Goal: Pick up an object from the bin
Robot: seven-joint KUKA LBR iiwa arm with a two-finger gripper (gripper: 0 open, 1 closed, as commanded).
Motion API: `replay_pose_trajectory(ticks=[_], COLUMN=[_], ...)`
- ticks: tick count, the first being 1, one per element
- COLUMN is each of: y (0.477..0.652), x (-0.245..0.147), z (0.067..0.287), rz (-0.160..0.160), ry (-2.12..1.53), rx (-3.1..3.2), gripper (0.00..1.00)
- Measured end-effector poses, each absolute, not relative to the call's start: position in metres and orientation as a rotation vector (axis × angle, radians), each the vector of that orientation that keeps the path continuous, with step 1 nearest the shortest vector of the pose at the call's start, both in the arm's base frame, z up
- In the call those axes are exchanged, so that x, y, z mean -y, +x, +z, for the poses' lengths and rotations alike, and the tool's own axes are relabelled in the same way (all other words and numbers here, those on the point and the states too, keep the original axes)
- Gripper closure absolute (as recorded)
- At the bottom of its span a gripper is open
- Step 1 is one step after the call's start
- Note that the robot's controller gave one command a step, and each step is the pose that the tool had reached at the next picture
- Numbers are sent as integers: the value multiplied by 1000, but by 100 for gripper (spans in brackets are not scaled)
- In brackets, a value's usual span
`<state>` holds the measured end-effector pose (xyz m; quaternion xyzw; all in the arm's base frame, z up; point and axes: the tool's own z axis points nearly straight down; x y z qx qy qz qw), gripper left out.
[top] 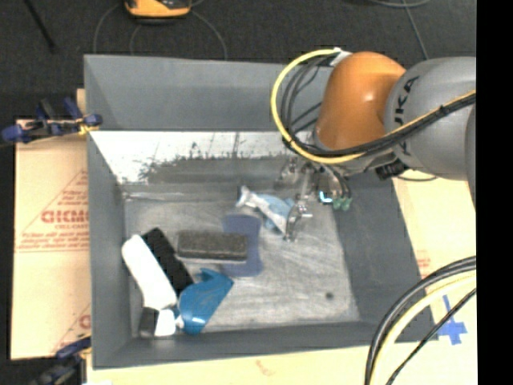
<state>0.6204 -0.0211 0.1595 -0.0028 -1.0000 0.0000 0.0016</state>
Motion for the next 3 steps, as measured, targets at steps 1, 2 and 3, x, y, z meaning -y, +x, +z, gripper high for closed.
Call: replay_pose_trajectory(ticks=[1,2,3], y=[622,636,616], x=[21,28,45], z=[165,120,76], rz=[0,-1,1], ry=[-8,-45,23], rx=[3146,3155,3157], gripper=[0,0,100])
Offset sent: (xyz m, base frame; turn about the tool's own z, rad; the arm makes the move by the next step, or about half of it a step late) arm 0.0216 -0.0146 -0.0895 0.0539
